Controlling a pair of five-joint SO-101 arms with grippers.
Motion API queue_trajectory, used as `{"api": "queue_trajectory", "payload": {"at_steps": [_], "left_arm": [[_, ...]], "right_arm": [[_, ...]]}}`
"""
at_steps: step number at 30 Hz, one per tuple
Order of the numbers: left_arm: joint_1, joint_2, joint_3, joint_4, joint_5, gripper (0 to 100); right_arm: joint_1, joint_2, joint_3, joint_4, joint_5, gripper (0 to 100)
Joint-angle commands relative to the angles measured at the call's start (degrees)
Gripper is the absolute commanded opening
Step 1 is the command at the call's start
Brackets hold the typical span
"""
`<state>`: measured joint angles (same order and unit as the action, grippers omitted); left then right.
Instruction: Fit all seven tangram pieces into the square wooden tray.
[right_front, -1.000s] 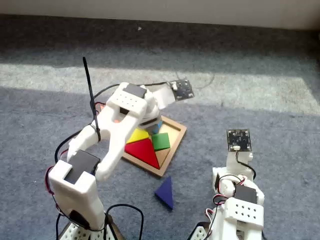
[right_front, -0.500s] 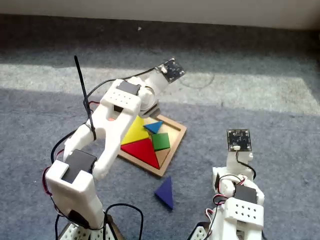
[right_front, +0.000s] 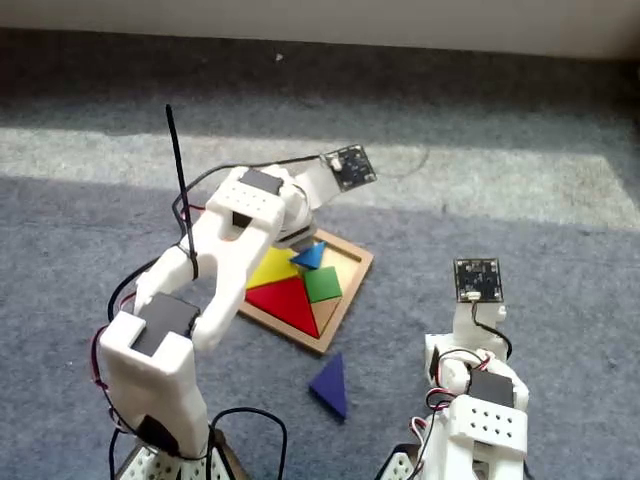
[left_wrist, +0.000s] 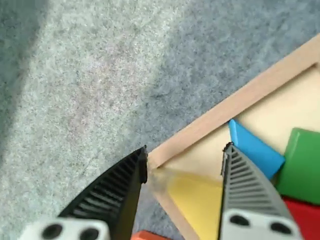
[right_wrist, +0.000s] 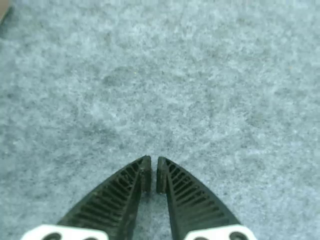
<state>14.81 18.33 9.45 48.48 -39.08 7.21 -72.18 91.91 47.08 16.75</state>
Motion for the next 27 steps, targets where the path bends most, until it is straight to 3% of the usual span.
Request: {"api": "queue_trajectory", "payload": {"at_steps": [1, 14, 19, 27], "left_arm": [[1.63, -0.92, -0.48, 1.05, -0.79, 25], [2.95, -0.66, -0.75, 1.49, -0.70, 25], [2.77, -0.22, -0.31, -4.22, -0.70, 25], [3.91, -0.22, -0.31, -4.57, 1.41, 25]], "right_arm": [[0.66, -0.57, 0.04, -1.01, 0.70, 3.5], [0.48, -0.57, 0.04, -1.01, 0.70, 3.5], [0.48, -0.57, 0.04, -1.01, 0.70, 3.5], [0.48, -0.57, 0.04, -1.01, 0.70, 3.5]]}}
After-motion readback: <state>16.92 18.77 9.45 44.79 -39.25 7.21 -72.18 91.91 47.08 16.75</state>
